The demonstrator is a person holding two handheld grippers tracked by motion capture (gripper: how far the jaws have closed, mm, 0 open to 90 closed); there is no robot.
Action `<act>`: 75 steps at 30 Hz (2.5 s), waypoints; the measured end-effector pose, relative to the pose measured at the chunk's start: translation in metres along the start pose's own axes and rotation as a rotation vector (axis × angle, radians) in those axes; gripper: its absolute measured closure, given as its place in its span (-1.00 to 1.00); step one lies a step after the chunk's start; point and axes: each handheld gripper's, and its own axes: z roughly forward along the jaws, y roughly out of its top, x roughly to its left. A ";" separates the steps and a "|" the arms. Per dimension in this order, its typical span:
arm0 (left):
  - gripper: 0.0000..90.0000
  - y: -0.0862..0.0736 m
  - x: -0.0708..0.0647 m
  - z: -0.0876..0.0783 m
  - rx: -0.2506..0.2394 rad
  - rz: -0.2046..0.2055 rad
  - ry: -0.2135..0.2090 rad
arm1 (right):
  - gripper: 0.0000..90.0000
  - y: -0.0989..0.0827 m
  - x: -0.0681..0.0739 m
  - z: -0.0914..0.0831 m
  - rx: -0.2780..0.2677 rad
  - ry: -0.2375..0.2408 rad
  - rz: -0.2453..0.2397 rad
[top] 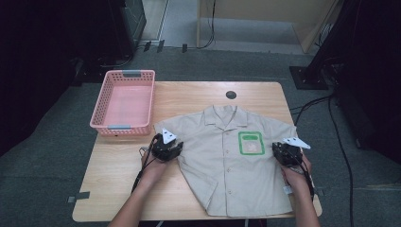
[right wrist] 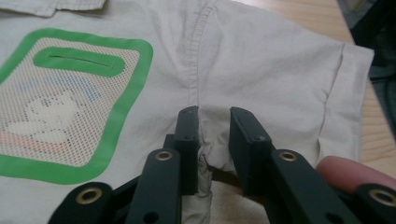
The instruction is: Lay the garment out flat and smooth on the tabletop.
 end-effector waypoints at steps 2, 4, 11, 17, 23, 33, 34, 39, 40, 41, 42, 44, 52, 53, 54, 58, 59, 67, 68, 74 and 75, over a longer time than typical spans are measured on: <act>0.36 0.003 0.000 0.003 0.001 -0.010 0.018 | 0.42 0.002 0.000 0.002 0.000 -0.032 0.011; 0.31 0.003 0.002 0.002 0.006 -0.062 -0.004 | 0.25 0.002 -0.004 0.002 0.006 -0.034 0.056; 0.09 -0.008 -0.018 -0.033 -0.048 -0.034 -0.073 | 0.40 0.000 -0.011 -0.026 -0.007 0.072 0.099; 0.12 -0.031 -0.045 -0.047 -0.031 0.034 -0.125 | 0.43 -0.022 0.022 -0.059 0.017 0.143 0.001; 0.18 -0.032 -0.051 -0.038 0.003 0.061 -0.087 | 0.42 -0.036 0.040 -0.053 0.052 0.155 -0.049; 0.23 -0.021 -0.043 -0.025 0.003 0.038 -0.061 | 0.56 -0.024 0.034 -0.031 0.009 0.100 -0.009; 0.23 -0.019 -0.041 -0.023 0.005 0.037 -0.056 | 0.56 -0.022 0.034 -0.029 0.009 0.096 -0.007; 0.26 -0.010 -0.033 -0.012 0.004 0.021 -0.036 | 0.57 -0.013 0.033 -0.018 0.008 0.087 0.000; 0.26 -0.009 -0.032 -0.010 0.004 0.020 -0.033 | 0.57 -0.011 0.033 -0.015 0.008 0.083 0.001; 0.26 -0.007 -0.030 -0.008 0.002 0.018 -0.030 | 0.57 -0.010 0.034 -0.013 0.009 0.082 0.003; 0.26 -0.006 -0.029 -0.007 0.003 0.017 -0.029 | 0.57 -0.008 0.034 -0.011 0.009 0.081 0.003; 0.26 -0.003 -0.026 -0.004 0.002 0.013 -0.023 | 0.57 -0.005 0.034 -0.008 0.008 0.079 0.002; 0.13 0.001 -0.032 -0.008 -0.002 0.012 -0.087 | 0.55 -0.003 0.033 -0.005 0.007 0.085 0.004; 0.12 0.001 -0.039 -0.013 -0.021 0.028 -0.105 | 0.55 -0.003 0.033 -0.005 0.006 0.085 0.002; 0.11 0.002 -0.048 -0.017 -0.039 0.047 -0.126 | 0.54 -0.003 0.034 -0.005 0.006 0.085 0.000; 0.11 0.005 -0.080 -0.027 -0.051 0.124 -0.199 | 0.52 -0.003 0.034 -0.005 0.007 0.087 -0.002; 0.11 0.005 -0.087 -0.027 -0.046 0.138 -0.219 | 0.51 -0.003 0.034 -0.005 0.006 0.086 -0.006; 0.12 0.000 -0.121 -0.020 -0.005 0.210 -0.291 | 0.49 -0.003 0.034 -0.006 0.008 0.090 -0.007; 0.13 0.000 -0.122 -0.019 -0.001 0.212 -0.293 | 0.49 -0.003 0.034 -0.006 0.008 0.090 -0.007; 0.34 -0.005 -0.126 -0.014 0.041 0.250 -0.283 | 0.49 -0.003 0.034 -0.006 0.008 0.090 -0.007; 0.39 -0.005 -0.126 -0.014 0.038 0.248 -0.290 | 0.49 -0.003 0.035 -0.006 0.008 0.090 -0.007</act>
